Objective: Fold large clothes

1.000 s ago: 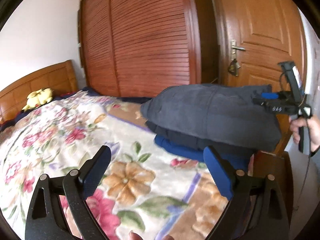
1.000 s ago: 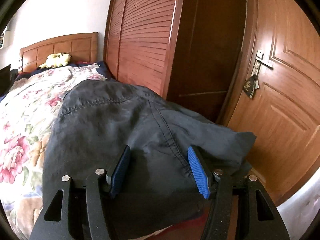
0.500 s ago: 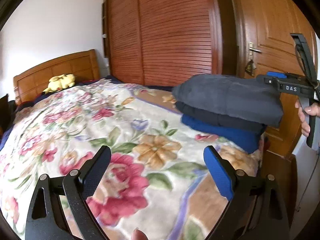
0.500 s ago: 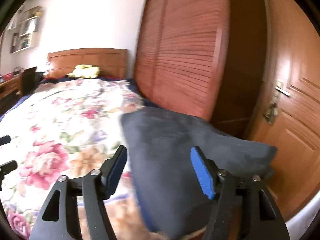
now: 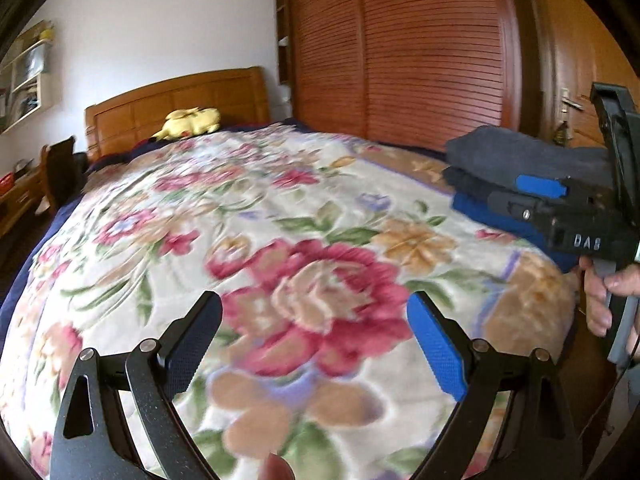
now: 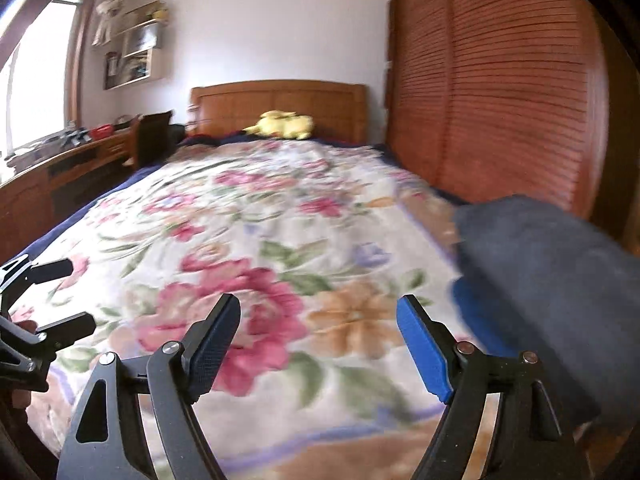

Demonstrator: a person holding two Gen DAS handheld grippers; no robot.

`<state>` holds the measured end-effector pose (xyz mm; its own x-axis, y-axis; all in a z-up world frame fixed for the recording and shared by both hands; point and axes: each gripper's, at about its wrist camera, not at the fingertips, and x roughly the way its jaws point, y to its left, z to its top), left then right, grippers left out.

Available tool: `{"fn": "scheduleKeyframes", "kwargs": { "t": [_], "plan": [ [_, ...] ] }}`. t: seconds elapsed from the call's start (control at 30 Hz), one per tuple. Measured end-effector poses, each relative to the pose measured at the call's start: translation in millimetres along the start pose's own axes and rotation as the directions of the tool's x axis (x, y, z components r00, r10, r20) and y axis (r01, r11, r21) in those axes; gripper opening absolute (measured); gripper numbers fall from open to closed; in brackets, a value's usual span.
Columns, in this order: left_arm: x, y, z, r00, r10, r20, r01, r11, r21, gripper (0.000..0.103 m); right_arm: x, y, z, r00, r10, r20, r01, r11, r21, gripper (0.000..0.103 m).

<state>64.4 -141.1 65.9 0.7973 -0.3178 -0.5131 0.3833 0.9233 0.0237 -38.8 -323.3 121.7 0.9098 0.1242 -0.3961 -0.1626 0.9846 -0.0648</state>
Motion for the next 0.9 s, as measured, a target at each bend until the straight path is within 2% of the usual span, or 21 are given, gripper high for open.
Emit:
{"fn": "scheduleKeyframes", "kwargs": {
  "t": [0.27,0.5,0.73,0.9],
  "plan": [
    [11,55,-30,0.996,0.082,-0.029,-0.084,0.994,-0.073,0.094,52,53,-6,0.995,0.1,-0.021,-0.101,0.994,-0.048,0.082],
    [20,106,-50,0.991,0.129,-0.034,-0.133,0.977,-0.166,0.094,106,78,-8,0.985,0.167,-0.039,-0.17,0.984,-0.059,0.082],
    [27,139,-55,0.977,0.21,-0.018,-0.21,0.96,-0.188,0.094,152,96,-6,0.975,0.221,-0.035,-0.223,0.974,-0.045,0.082],
    [21,147,-54,0.972,0.233,0.013,-0.226,0.955,-0.192,0.094,174,107,-6,0.969,0.245,-0.012,-0.245,0.968,-0.052,0.082]
  ]
}}
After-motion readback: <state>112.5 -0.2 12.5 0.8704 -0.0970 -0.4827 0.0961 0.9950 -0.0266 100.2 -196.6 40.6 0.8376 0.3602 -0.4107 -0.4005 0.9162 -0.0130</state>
